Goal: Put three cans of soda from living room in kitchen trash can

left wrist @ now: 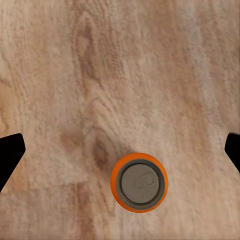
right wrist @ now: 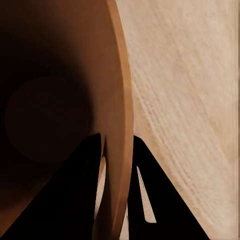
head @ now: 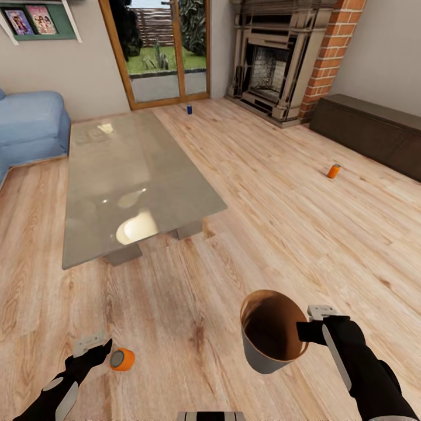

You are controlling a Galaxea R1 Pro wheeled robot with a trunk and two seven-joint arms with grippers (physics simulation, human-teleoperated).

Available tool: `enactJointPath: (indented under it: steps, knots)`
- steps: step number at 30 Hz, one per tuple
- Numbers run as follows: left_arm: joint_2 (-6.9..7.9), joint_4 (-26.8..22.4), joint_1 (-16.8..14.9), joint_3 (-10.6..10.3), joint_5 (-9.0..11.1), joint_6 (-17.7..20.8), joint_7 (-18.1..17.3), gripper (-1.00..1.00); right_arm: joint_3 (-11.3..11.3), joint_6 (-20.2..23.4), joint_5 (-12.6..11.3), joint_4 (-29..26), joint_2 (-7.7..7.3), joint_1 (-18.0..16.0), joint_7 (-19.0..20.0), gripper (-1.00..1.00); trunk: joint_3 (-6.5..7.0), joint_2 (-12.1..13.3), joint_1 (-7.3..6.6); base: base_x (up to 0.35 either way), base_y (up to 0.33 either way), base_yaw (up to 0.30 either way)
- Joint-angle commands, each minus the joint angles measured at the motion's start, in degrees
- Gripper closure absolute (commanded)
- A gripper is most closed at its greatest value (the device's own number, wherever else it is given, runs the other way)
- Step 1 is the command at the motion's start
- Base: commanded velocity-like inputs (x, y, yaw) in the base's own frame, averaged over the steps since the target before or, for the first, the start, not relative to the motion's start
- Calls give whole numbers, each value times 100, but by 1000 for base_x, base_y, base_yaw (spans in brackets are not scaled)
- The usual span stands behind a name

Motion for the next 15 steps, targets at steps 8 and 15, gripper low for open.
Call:
enactJointPath:
  steps: [8, 15]
  knots:
    - [0, 0, 0, 0, 0, 0, 0, -100, 4, 2, -102, 2, -265, -84, 32, 100, -75, 0, 0, 0, 0, 0]
    - [0, 0, 0, 0, 0, -3, 0, -100, 7, 2, -109, -1, -282, -92, 33, 100, -123, 0, 0, 0, 0, 0]
